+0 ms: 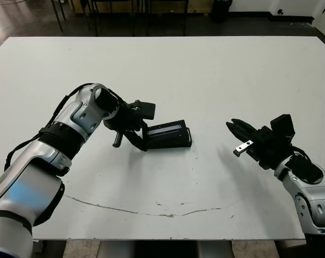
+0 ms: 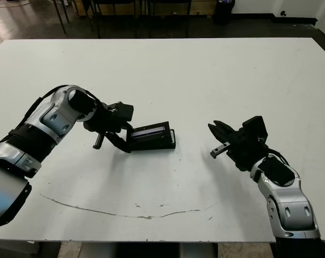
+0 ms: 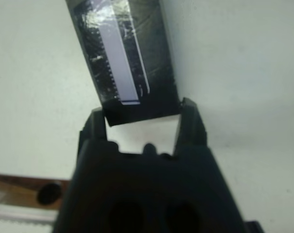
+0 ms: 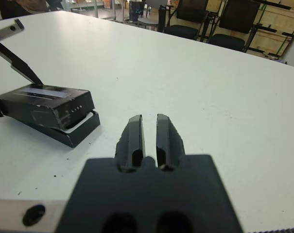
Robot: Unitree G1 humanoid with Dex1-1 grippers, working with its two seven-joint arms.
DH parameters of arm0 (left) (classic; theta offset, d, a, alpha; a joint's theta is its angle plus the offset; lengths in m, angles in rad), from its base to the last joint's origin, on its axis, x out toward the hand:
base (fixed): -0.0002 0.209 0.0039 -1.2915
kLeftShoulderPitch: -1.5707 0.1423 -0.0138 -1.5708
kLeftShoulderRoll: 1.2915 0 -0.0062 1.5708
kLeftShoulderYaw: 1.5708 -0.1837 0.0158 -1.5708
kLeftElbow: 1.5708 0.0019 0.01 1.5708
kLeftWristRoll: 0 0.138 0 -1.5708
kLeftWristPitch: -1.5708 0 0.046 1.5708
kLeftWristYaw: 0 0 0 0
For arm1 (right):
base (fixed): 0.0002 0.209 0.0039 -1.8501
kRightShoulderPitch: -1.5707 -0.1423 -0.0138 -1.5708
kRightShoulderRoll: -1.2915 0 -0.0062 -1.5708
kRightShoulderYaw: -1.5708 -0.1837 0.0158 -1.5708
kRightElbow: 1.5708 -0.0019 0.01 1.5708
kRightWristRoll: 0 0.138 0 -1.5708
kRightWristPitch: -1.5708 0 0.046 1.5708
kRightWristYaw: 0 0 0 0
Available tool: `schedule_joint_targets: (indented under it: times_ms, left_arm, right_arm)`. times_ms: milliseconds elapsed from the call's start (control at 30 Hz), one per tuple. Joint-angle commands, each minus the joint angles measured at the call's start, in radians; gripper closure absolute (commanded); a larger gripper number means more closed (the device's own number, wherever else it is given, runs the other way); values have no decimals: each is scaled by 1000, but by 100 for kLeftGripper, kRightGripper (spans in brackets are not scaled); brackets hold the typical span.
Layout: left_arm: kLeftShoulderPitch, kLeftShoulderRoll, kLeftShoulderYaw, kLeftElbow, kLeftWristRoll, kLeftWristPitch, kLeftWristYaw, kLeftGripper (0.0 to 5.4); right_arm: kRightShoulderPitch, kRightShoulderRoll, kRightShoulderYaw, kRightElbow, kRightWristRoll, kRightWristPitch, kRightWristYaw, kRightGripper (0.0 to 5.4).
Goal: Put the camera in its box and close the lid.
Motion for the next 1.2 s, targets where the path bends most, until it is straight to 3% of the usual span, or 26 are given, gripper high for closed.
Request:
schedule_joint_targets:
  times_ms: [33,533,867,1200]
  left_arm:
    - [39,-24,-32,36,23,0,2,481]
    - [19,-87,-28,21,17,36,15,481]
    - [28,-98,-86,37,102,21,66,481]
    - [26,-129,-113,38,134,-9,87,486]
  right_arm:
    - [19,-4,-7,4,8,15,4,540]
    - [18,-11,-9,-6,8,18,5,540]
    - [22,-26,-35,-24,32,19,25,540]
    - [27,-29,-41,-55,43,58,11,540]
